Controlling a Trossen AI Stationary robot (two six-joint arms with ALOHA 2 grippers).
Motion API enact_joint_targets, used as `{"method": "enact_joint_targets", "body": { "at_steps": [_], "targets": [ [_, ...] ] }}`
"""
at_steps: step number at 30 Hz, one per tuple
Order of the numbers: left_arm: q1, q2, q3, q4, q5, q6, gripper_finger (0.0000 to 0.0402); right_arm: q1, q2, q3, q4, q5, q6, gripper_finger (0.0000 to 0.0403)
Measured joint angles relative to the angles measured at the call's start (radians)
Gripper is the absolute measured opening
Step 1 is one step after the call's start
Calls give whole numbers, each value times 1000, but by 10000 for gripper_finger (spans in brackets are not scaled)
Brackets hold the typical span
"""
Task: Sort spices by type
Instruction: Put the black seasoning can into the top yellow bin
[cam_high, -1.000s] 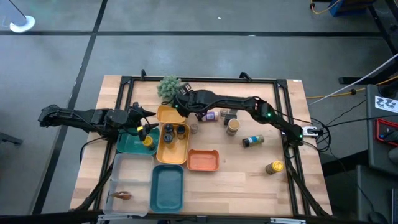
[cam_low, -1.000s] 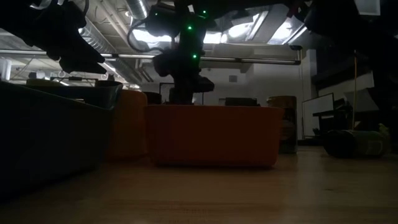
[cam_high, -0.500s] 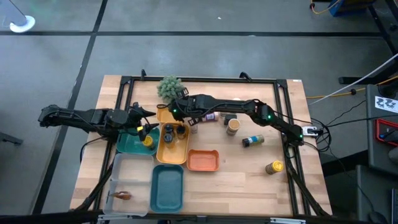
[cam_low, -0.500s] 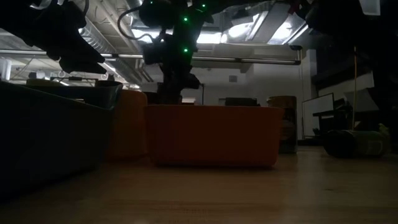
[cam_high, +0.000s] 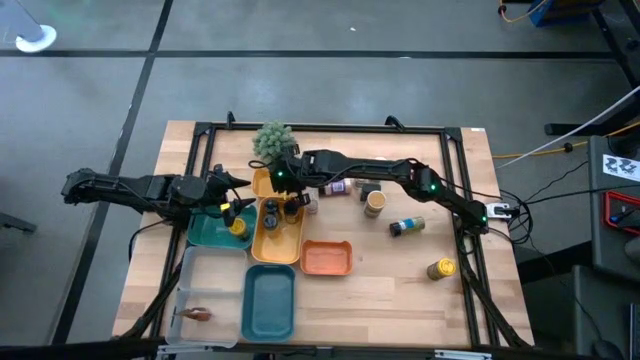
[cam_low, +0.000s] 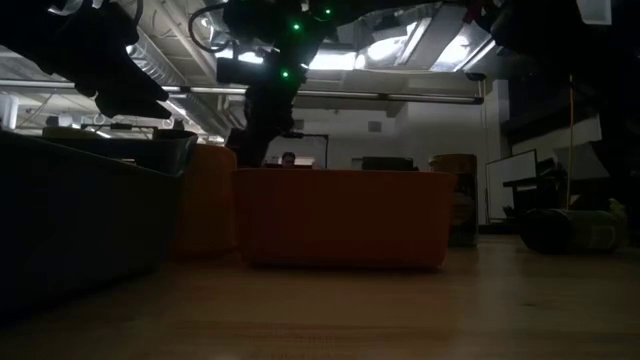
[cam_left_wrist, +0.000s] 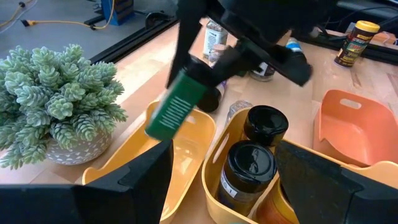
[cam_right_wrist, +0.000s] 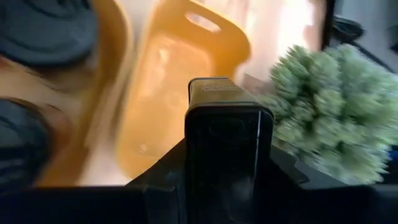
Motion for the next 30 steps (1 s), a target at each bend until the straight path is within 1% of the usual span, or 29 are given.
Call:
{"method": "enact_joint_targets", "body": {
  "at_steps": [3, 7, 11, 15, 18, 20, 30],
  "targets": [
    [0, 0, 0, 0, 0, 0, 263, -7, 0, -11, 4, -47, 7, 128],
    [0, 0, 0, 0, 0, 0, 263, -30, 0, -27, 7, -63, 28, 128],
    [0, 0, 0, 0, 0, 0, 263, -58, 0, -44, 3, -158, 87, 128],
    [0, 0, 0, -1, 0, 0, 263, -75, 0, -44, 6, -224, 125, 128],
    [0, 0, 0, -1, 0, 0, 263, -80, 0, -44, 0, -307, 134, 128],
    [0, 0, 0, -1, 0, 0, 263, -80, 0, -44, 3, -342, 135, 129],
    [0, 0, 0, -1, 0, 0, 263, -80, 23, -45, -25, -368, 137, 129]
  ]
}}
